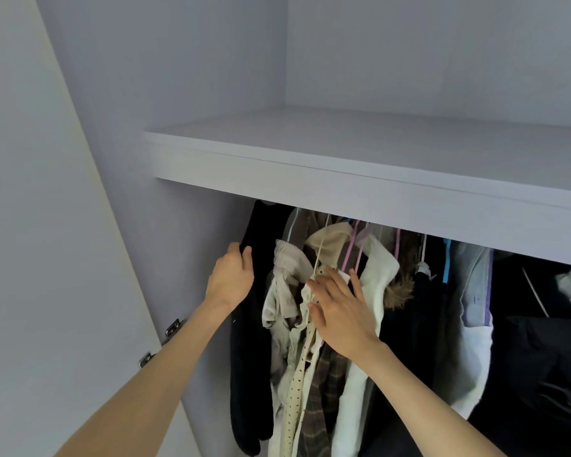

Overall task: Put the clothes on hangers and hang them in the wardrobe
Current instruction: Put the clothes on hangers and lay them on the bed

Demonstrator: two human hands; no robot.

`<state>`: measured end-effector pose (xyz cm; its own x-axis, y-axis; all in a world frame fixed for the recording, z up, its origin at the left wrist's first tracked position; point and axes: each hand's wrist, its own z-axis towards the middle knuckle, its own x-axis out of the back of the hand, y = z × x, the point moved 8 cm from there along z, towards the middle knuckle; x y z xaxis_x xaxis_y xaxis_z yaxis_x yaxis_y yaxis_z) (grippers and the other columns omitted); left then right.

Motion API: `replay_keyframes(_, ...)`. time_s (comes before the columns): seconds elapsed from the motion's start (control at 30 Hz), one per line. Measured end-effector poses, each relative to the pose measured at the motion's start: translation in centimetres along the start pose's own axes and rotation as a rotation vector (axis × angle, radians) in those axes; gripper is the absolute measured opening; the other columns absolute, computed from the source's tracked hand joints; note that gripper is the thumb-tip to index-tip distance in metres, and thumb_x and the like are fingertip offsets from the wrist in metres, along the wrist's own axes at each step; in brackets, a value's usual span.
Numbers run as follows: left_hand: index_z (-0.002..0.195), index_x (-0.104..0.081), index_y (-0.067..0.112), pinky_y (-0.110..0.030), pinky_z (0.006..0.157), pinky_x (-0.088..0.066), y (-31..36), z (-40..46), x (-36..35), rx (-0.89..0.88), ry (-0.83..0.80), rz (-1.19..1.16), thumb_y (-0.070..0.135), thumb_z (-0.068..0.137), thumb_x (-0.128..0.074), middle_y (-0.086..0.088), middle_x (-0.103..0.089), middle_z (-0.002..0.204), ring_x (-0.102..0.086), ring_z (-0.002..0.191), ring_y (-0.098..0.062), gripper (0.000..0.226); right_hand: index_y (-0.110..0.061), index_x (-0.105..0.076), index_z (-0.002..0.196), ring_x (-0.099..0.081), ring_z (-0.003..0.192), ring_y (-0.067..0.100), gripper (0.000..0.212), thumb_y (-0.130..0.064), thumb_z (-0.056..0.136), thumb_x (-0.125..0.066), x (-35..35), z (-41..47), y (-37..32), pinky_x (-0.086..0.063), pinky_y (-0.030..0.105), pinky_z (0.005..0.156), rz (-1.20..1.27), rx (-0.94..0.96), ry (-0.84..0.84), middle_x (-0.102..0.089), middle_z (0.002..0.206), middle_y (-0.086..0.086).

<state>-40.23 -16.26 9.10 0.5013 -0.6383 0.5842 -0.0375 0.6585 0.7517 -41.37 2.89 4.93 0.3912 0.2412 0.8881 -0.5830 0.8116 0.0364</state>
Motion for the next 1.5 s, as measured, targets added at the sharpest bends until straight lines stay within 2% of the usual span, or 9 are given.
replay_keyframes(0.2,0.119,-0.044,0.006,-0.033,0.054,-0.04,0.1,-4.4,0.5,-0.032,0.015,0.026,0.03,0.1,-0.031,0.001,-0.05,0.062,-0.053,0.056,-0.026,0.033,-0.011,-0.068,0.1,-0.06,0.101,0.022,0.036,-0.028,0.09,-0.038,3.9,1.7,-1.9,-0.037,0.042,0.103,0.335,-0.132,0.246,-0.068,0.1,0.002)
replay_keyframes(0.33,0.12,-0.039,0.016,-0.027,0.049,-0.034,-0.8,-10.5,-0.8,-0.082,-0.11,0.052,0.034,0.099,-0.029,0.006,-0.049,0.056,-0.046,0.046,-0.01,0.029,-0.013,-0.055,0.124,-0.058,0.105,0.015,0.04,-0.038,0.094,-0.048,3.1,4.4,-4.8,-0.047,0.033,0.093,1.032,-0.378,-0.053,-0.062,0.112,0.0)
replay_keyframes(0.4,0.121,-0.034,0.019,-0.022,0.047,-0.032,-1.3,-12.7,-1.1,-0.112,-0.164,0.123,0.036,0.099,-0.026,0.006,-0.048,0.056,-0.045,0.046,-0.008,0.029,-0.013,-0.049,0.13,-0.054,0.114,0.019,0.048,-0.04,0.091,-0.052,2.2,4.8,-6.3,-0.046,0.039,0.097,1.055,-0.453,-0.142,-0.059,0.12,0.004)
replay_keyframes(0.63,0.105,-0.041,0.025,-0.023,0.068,-0.039,-3.1,-16.8,0.0,-0.224,-0.475,0.248,0.049,0.094,-0.011,0.005,-0.053,0.08,-0.052,0.072,-0.009,0.04,-0.011,-0.06,0.108,-0.051,0.096,0.009,0.021,-0.016,0.098,-0.042,-0.3,1.4,-9.3,-0.036,0.01,0.074,0.979,-0.44,-0.302,-0.058,0.105,0.0)
replay_keyframes(0.77,0.112,-0.053,0.019,-0.01,0.081,-0.036,-6.6,-14.8,3.7,-0.218,-0.221,0.146,0.034,0.099,-0.035,0.015,-0.05,0.101,-0.053,0.093,-0.001,0.027,-0.014,-0.064,0.103,-0.055,0.102,0.011,0.024,-0.015,0.098,-0.041,0.3,-2.8,-8.2,-0.036,0.017,0.084,0.907,-0.38,-0.348,-0.062,0.105,-0.002)
replay_keyframes(0.93,0.14,-0.038,0.018,-0.038,0.108,-0.03,-7.2,-13.0,3.4,-0.347,-0.128,0.273,0.047,0.092,-0.026,-0.006,-0.042,0.141,-0.037,0.131,-0.022,0.057,-0.03,-0.063,0.1,-0.056,0.104,0.004,0.024,-0.022,0.098,-0.041,2.2,-7.7,-5.9,-0.042,0.014,0.087,0.804,-0.254,-0.457,-0.063,0.106,-0.016)
replay_keyframes(1.13,0.095,-0.063,0.021,-0.041,0.066,-0.053,-4.3,-17.7,2.4,-0.541,-0.077,0.315,0.05,0.099,-0.017,0.003,-0.059,0.084,-0.057,0.077,-0.017,0.055,-0.031,-0.067,0.104,-0.052,0.103,-0.014,0.024,-0.025,0.097,-0.045,5.3,-11.2,-5.6,-0.035,0.003,0.089,0.84,-0.158,-0.469,-0.061,0.101,-0.029)
replay_keyframes(1.3,0.087,-0.061,0.024,-0.031,0.059,-0.046,-3.7,-25.1,5.9,-0.373,0.112,0.211,0.05,0.098,-0.023,0.011,-0.046,0.081,-0.049,0.07,-0.015,0.047,-0.029,-0.072,0.096,-0.062,0.087,0.003,0.02,-0.038,0.089,-0.055,7.1,-13.9,-5.5,-0.05,0.025,0.083,0.851,-0.121,-0.397,-0.07,0.089,-0.013)
replay_keyframes(1.5,0.085,-0.064,0.019,-0.027,0.058,-0.042,-4.4,-36.2,11.5,-0.093,0.299,0.355,0.04,0.095,-0.04,0.009,-0.046,0.075,-0.045,0.071,-0.015,0.034,-0.021,-0.068,0.105,-0.059,0.095,0.002,0.021,-0.03,0.089,-0.058,9.0,-18.2,-9.4,-0.045,0.018,0.088,0.834,0.051,-0.286,-0.065,0.098,-0.015)
